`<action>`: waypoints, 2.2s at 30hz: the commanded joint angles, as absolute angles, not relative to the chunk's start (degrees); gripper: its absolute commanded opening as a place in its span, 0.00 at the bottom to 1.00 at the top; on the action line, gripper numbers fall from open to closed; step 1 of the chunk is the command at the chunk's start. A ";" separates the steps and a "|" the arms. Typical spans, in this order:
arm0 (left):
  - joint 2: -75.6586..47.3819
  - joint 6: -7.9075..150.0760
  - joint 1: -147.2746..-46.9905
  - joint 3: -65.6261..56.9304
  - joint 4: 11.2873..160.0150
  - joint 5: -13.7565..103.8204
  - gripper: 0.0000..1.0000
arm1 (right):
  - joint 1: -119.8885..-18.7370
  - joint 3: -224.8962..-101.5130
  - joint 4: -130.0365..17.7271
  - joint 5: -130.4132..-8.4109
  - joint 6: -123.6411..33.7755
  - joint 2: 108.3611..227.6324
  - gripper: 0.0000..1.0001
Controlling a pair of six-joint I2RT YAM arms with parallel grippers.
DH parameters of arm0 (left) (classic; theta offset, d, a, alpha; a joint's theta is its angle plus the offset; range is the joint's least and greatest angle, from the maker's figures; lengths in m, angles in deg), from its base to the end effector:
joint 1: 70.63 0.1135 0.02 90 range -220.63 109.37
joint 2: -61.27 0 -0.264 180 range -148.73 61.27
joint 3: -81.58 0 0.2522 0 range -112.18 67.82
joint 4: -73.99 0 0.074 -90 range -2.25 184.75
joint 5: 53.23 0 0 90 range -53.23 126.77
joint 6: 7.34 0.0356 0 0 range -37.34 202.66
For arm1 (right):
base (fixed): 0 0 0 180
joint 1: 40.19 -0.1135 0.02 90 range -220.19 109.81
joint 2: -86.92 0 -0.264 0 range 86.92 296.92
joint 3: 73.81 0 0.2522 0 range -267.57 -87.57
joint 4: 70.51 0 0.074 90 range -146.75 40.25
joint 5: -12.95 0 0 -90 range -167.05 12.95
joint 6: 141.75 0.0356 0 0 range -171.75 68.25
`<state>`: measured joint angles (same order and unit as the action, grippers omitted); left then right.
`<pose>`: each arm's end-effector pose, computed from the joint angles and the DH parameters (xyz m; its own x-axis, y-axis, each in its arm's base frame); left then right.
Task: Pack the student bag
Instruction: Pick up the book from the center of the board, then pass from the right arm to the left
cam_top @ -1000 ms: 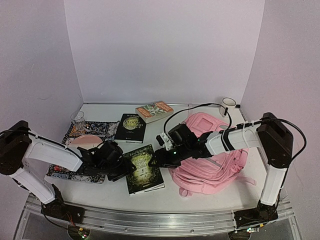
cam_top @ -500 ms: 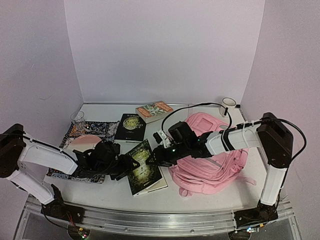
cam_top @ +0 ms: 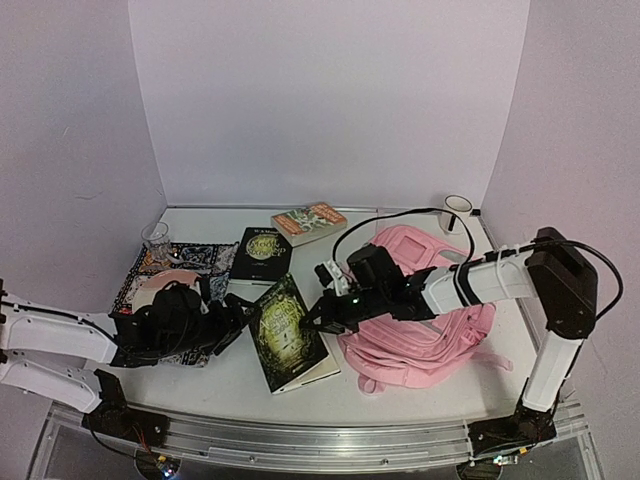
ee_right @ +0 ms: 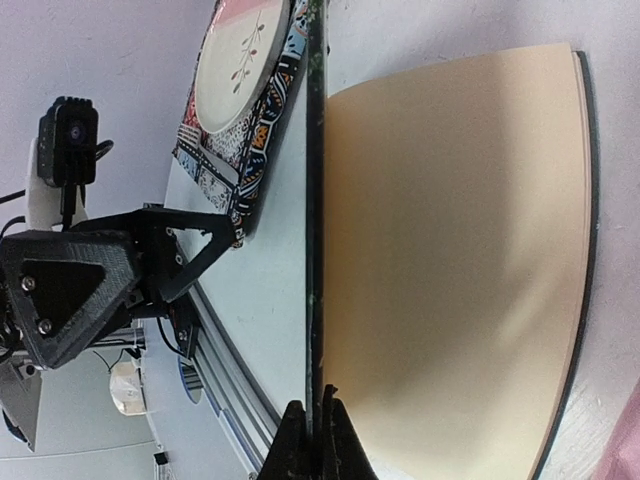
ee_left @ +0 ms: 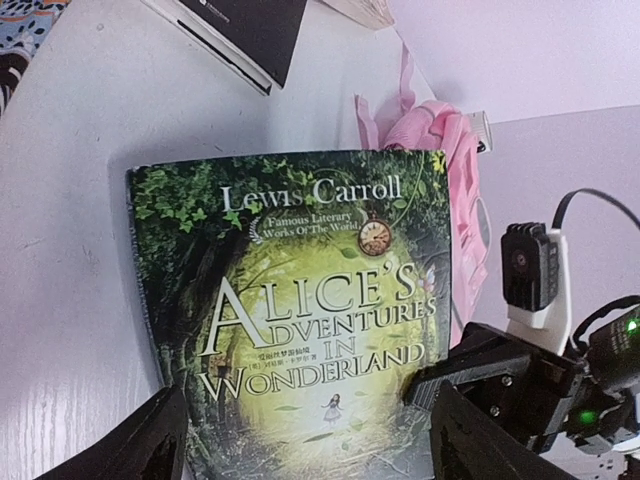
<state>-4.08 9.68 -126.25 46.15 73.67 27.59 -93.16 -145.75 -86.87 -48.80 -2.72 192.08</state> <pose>0.1308 -0.1812 0.1737 -0.7858 -0.5232 -0.3299 -0.0512 0.5865 -0.8083 0.2280 0.3302 0.1996 -0.8515 -0.0243 -0.5238 -0.5081 0.2856 0.8126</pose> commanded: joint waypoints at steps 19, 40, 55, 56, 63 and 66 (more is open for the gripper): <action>2.36 11.00 -127.19 47.34 59.43 25.89 0.94 | -91.03 -142.39 -118.66 -56.59 9.89 176.21 0.00; -7.61 13.57 -130.07 46.56 30.70 29.15 0.67 | -91.39 -135.78 -139.89 -65.20 20.28 180.02 0.01; -6.49 9.79 -130.14 49.24 22.41 24.53 0.30 | -91.89 -132.77 -139.84 -63.01 19.23 182.96 0.13; -6.47 9.48 -130.14 49.21 22.03 24.25 0.28 | -91.98 -132.96 -139.82 -62.73 18.79 183.12 0.13; -6.22 4.69 -130.15 50.16 20.31 21.38 0.30 | -93.12 -134.58 -139.75 -60.12 14.80 184.13 0.07; -6.23 1.71 -130.14 50.69 20.17 19.44 0.36 | -93.93 -134.70 -139.65 -60.00 12.98 184.30 0.03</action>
<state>-8.36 6.12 -130.25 51.39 29.54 23.78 -91.93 -132.67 -130.44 -63.89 18.93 183.71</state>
